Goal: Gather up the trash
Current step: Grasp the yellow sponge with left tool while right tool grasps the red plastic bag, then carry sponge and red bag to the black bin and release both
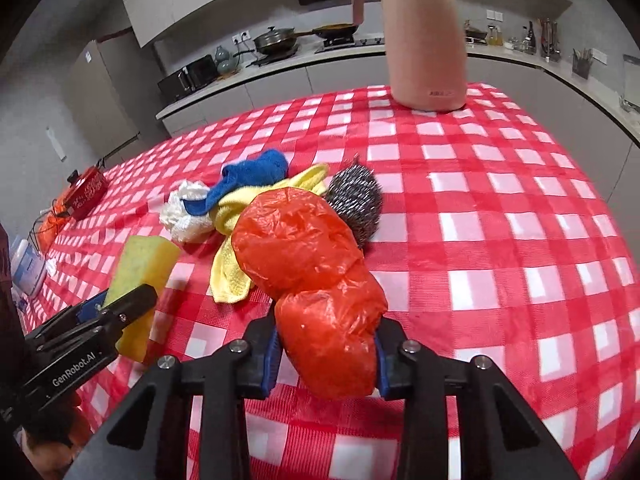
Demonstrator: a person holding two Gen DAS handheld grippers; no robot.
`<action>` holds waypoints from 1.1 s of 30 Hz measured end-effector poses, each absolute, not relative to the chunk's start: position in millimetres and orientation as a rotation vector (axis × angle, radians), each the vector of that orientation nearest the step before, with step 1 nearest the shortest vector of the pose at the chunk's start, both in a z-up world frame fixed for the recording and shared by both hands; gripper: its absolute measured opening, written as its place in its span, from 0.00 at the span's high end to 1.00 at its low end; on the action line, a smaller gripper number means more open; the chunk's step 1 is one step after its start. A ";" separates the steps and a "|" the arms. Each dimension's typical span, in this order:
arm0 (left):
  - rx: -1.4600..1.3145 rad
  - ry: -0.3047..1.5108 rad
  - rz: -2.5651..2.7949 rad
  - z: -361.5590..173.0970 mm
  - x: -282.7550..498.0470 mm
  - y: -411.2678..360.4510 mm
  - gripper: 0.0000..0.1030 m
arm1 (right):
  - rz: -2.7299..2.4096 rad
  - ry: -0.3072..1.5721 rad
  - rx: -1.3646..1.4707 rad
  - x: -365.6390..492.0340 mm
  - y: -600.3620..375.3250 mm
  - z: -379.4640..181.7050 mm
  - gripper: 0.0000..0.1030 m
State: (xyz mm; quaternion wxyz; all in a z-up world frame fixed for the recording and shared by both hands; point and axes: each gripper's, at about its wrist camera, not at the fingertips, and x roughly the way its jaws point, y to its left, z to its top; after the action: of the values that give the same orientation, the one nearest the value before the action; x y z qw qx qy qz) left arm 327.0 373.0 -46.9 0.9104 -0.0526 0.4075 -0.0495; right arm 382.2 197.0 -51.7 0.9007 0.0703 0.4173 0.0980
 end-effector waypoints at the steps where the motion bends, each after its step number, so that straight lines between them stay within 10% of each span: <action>1: -0.107 0.836 -0.108 -43.7 326.1 371.0 0.48 | 0.197 0.857 0.155 379.1 193.7 -47.3 0.63; 33: -0.023 0.745 -0.336 -4.3 280.4 195.9 0.48 | -0.055 0.752 0.296 284.6 20.4 -13.9 0.63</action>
State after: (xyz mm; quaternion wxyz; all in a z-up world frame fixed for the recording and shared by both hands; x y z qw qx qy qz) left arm 280.4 195.9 -4.3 0.9175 -0.0112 0.3623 -0.1635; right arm 284.6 20.4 -13.9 0.9191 0.1439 0.3657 -0.0266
